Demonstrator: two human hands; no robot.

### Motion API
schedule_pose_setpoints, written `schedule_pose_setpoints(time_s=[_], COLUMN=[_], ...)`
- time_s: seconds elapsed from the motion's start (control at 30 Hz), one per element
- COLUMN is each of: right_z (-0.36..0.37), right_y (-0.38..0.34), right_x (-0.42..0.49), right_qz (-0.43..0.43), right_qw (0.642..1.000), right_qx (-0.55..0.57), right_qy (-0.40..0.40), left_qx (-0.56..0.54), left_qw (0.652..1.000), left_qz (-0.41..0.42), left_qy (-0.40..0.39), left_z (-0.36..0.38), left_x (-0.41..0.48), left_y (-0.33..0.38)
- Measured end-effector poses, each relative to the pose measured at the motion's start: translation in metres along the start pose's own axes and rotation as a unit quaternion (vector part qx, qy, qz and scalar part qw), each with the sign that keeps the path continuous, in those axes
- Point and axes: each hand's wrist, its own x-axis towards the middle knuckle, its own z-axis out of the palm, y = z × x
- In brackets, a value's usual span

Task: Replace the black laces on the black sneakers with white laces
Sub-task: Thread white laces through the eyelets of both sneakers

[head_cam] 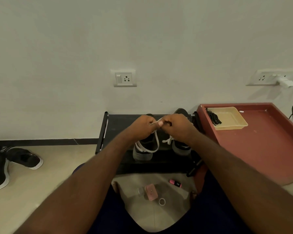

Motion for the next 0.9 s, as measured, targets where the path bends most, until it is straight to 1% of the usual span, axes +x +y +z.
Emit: schedule_pose_setpoints(time_s=[0.07, 0.1, 0.13, 0.17, 0.2, 0.27, 0.3, 0.33, 0.4, 0.43, 0.5, 0.53, 0.57, 0.6, 0.63, 0.7, 0.77, 0.8, 0.83, 0.9], right_z=[0.002, 0.004, 0.007, 0.008, 0.008, 0.004, 0.001, -0.002, -0.005, -0.006, -0.008, -0.007, -0.006, -0.003, 0.0, 0.004, 0.004, 0.004, 0.004, 0.004], right_y=[0.003, 0.005, 0.006, 0.008, 0.011, 0.018, 0.023, 0.027, 0.036, 0.038, 0.035, 0.031, 0.026, 0.021, 0.018, 0.016, 0.019, 0.022, 0.025, 0.029], right_x=[0.0, 0.001, 0.003, 0.006, 0.01, 0.021, 0.026, 0.033, 0.045, 0.048, 0.055, 0.057, 0.058, 0.057, 0.057, 0.057, 0.058, 0.059, 0.06, 0.063], right_qz=[-0.01, -0.014, -0.021, -0.024, -0.019, 0.025, 0.058, 0.092, 0.14, 0.143, 0.116, 0.091, 0.076, 0.072, 0.077, 0.094, 0.119, 0.127, 0.13, 0.139], right_qw=[1.0, 1.0, 0.999, 0.999, 0.998, 0.992, 0.986, 0.981, 0.978, 0.979, 0.979, 0.978, 0.972, 0.958, 0.937, 0.882, 0.828, 0.809, 0.8, 0.811], right_qx=[-0.007, -0.014, -0.028, -0.041, -0.041, 0.015, 0.055, 0.085, 0.087, 0.081, 0.094, 0.124, 0.178, 0.251, 0.327, 0.451, 0.537, 0.564, 0.577, 0.562], right_qy=[-0.014, -0.015, -0.007, 0.014, 0.047, 0.125, 0.148, 0.152, 0.129, 0.124, 0.14, 0.141, 0.131, 0.115, 0.102, 0.101, 0.109, 0.108, 0.104, 0.086], left_qx=[-0.019, -0.02, -0.021, -0.024, -0.033, -0.068, -0.096, -0.112, -0.067, -0.036, 0.002, 0.01, 0.006, -0.01, -0.034, -0.059, -0.046, -0.034, -0.02, 0.011], left_qw=[0.998, 0.996, 0.996, 0.997, 0.997, 0.984, 0.972, 0.965, 0.968, 0.972, 0.974, 0.974, 0.975, 0.977, 0.977, 0.97, 0.967, 0.968, 0.97, 0.975], left_qz=[-0.033, -0.047, -0.055, -0.062, -0.07, -0.089, -0.098, -0.103, -0.092, -0.075, -0.039, -0.016, 0.009, 0.029, 0.039, 0.045, 0.047, 0.043, 0.04, 0.041], left_qy=[-0.054, -0.066, -0.062, -0.036, 0.014, 0.141, 0.188, 0.213, 0.222, 0.219, 0.223, 0.227, 0.22, 0.211, 0.209, 0.233, 0.246, 0.244, 0.238, 0.217], left_z=[-0.006, -0.007, -0.009, -0.01, -0.011, -0.016, -0.02, -0.023, -0.024, -0.023, -0.02, -0.018, -0.014, -0.011, -0.007, -0.003, -0.001, 0.0, 0.0, 0.002], left_x=[0.0, 0.0, 0.002, 0.006, 0.011, 0.022, 0.026, 0.03, 0.037, 0.039, 0.046, 0.049, 0.051, 0.053, 0.055, 0.059, 0.064, 0.067, 0.071, 0.077], left_y=[-0.001, -0.001, 0.0, 0.0, -0.001, -0.005, -0.006, -0.007, -0.009, -0.009, -0.004, 0.0, 0.004, 0.008, 0.012, 0.017, 0.017, 0.016, 0.015, 0.014])
